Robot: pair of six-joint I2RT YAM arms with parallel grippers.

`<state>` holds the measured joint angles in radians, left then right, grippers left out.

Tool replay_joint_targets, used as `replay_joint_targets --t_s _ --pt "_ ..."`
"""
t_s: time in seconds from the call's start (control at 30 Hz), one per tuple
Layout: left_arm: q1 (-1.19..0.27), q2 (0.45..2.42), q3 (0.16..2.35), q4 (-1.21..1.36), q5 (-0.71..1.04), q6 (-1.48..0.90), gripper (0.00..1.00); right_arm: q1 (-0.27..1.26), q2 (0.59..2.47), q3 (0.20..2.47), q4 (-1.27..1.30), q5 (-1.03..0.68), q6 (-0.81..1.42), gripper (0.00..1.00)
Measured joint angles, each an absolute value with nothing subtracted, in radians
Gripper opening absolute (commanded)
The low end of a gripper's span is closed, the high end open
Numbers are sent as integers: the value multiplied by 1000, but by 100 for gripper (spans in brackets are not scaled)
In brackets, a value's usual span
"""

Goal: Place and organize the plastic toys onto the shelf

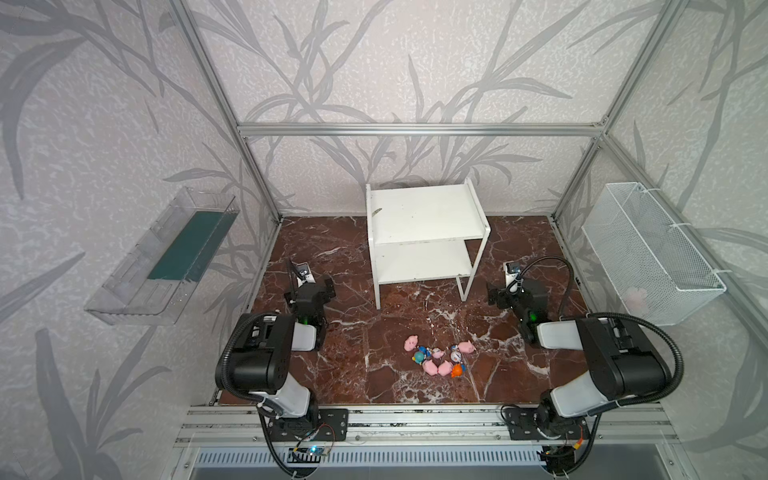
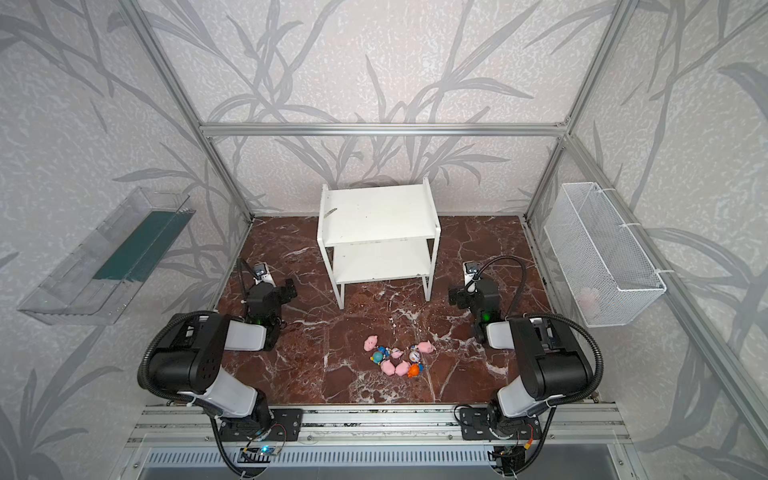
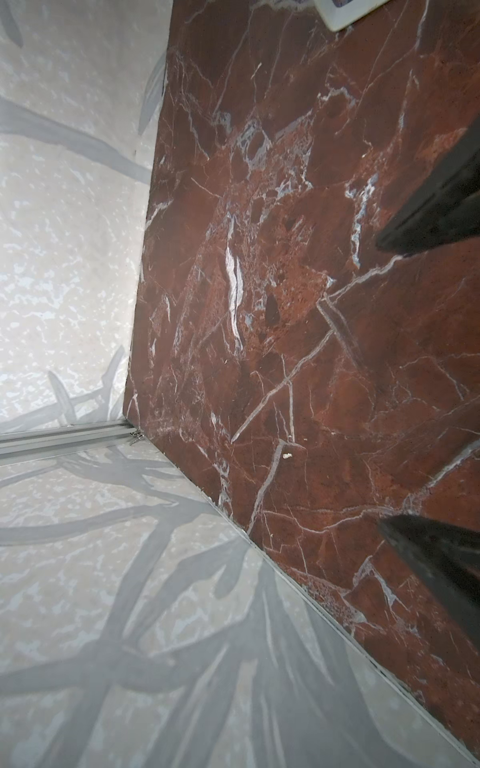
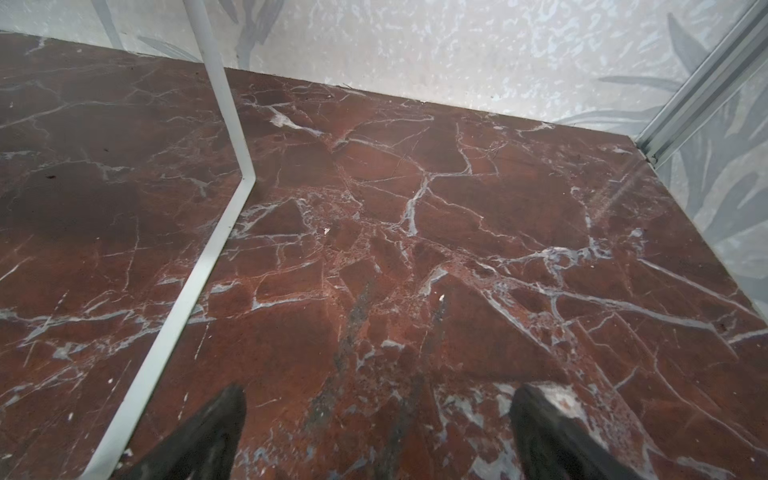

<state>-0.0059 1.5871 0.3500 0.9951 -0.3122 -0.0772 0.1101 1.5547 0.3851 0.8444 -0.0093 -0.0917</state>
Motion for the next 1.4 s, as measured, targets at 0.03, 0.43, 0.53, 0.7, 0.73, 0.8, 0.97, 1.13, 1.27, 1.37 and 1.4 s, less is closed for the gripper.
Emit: replay_joint_targets --t_s 0.03,0.43,0.53,0.7,0.73,0.8,0.97,1.13,1.27,1.37,1.4 --pt "-6 1587 350 995 -312 -77 99 110 1555 385 844 -9 -92 99" --pt "-6 1587 350 995 -312 -77 99 110 1555 385 844 -20 -102 99" --pt "-6 1587 350 995 -312 -77 99 110 1555 385 844 -20 -102 99" --pt "-6 1587 350 995 -312 -77 99 110 1555 385 844 -20 -103 99" --pt "-6 1587 350 995 -312 -77 99 110 1555 385 844 -20 -102 99" --pt "-6 1587 350 995 -312 -77 99 110 1555 385 844 -20 -102 99" --pt "-6 1587 350 995 -312 -77 99 110 1555 385 844 -20 -103 99" --pt "-6 1587 350 995 -239 -46 99 110 1555 385 844 -21 -103 99" --pt "-7 1586 350 995 -211 -35 99 110 1555 385 844 -21 -103 99" --pt "-13 1562 348 984 -212 -33 99 110 1555 385 845 -21 -103 99" --pt "-14 1542 348 970 -215 -32 99 110 1555 385 845 -21 -103 99"
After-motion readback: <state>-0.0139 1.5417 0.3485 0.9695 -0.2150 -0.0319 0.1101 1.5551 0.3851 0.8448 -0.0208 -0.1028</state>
